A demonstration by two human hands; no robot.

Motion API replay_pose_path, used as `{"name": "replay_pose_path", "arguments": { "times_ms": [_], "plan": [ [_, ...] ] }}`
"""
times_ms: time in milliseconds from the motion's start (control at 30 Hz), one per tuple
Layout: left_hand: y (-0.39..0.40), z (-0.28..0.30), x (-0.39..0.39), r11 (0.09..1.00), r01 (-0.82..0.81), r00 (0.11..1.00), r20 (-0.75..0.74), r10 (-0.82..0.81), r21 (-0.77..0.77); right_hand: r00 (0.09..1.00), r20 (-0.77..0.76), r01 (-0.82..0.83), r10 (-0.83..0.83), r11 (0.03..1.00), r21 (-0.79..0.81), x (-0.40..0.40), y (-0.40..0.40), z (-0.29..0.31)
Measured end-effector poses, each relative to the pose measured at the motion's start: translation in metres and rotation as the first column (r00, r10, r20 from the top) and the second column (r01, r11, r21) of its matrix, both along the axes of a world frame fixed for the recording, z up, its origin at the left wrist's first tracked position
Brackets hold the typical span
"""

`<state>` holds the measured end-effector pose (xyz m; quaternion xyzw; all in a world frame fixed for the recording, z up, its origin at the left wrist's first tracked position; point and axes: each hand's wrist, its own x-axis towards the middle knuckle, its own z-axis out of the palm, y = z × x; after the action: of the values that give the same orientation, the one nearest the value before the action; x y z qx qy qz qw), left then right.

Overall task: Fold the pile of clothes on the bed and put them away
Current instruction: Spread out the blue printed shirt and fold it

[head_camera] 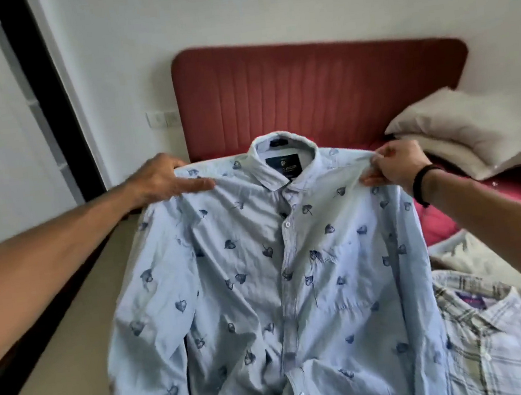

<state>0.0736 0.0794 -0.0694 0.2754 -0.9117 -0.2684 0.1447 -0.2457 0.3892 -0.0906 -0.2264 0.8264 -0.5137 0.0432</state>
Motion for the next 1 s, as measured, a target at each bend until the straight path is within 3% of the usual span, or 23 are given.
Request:
{"name": "replay_pose_path", "arguments": {
  "times_ms": [67,167,233,333,400,467,533,633,733,800,900,1000],
  "plan": [
    [0.018,0.060,0.019,0.990,-0.009,0.999,-0.035,0.004,-0.141,0.973,-0.216,-0.079,0.081,0.997,0.017,0.021,0.021,0.052],
    [0.050,0.145,0.045,0.909,-0.036,0.999,-0.018,0.031,-0.416,0.853,-0.484,-0.072,0.196,0.962,0.262,0.049,0.056,0.124],
    [0.069,0.196,0.065,0.799,-0.075,0.997,-0.068,0.043,-0.597,0.810,-0.570,-0.060,0.135,0.987,0.147,0.067,0.075,0.173],
    [0.095,0.247,0.088,0.633,-0.267,0.948,-0.316,0.037,-0.727,0.802,-0.595,-0.042,-0.062,0.986,-0.158,0.096,0.095,0.230],
    [0.116,0.264,0.092,0.563,-0.344,0.923,-0.379,0.058,-0.752,0.857,-0.515,-0.062,-0.017,0.989,-0.135,0.112,0.101,0.250],
    [0.134,0.262,0.092,0.505,-0.326,0.945,-0.291,0.149,-0.799,0.919,-0.383,-0.119,0.092,0.992,-0.048,0.128,0.113,0.253],
    [0.141,0.262,0.095,0.523,-0.400,0.916,-0.322,0.238,-0.752,0.924,-0.381,-0.058,-0.002,0.988,-0.145,0.129,0.126,0.264],
    [0.149,0.286,0.102,0.530,-0.574,0.801,-0.561,0.208,-0.624,0.895,-0.423,-0.014,-0.145,0.937,-0.350,0.146,0.139,0.285],
    [0.164,0.306,0.102,0.548,-0.603,0.779,-0.576,0.247,-0.580,0.939,-0.344,-0.120,0.031,0.963,-0.240,0.170,0.145,0.296],
    [0.165,0.307,0.101,0.614,-0.607,0.775,-0.549,0.315,-0.504,0.943,-0.332,-0.077,-0.027,0.952,-0.295,0.169,0.153,0.303],
    [0.155,0.308,0.095,0.718,-0.669,0.652,-0.616,0.442,-0.194,0.963,-0.265,-0.158,0.045,0.892,-0.425,0.163,0.160,0.308],
    [0.165,0.308,0.078,0.864,-0.502,0.651,-0.640,0.408,0.039,0.945,-0.263,-0.277,0.194,0.902,-0.331,0.149,0.166,0.306]
  ]
}}
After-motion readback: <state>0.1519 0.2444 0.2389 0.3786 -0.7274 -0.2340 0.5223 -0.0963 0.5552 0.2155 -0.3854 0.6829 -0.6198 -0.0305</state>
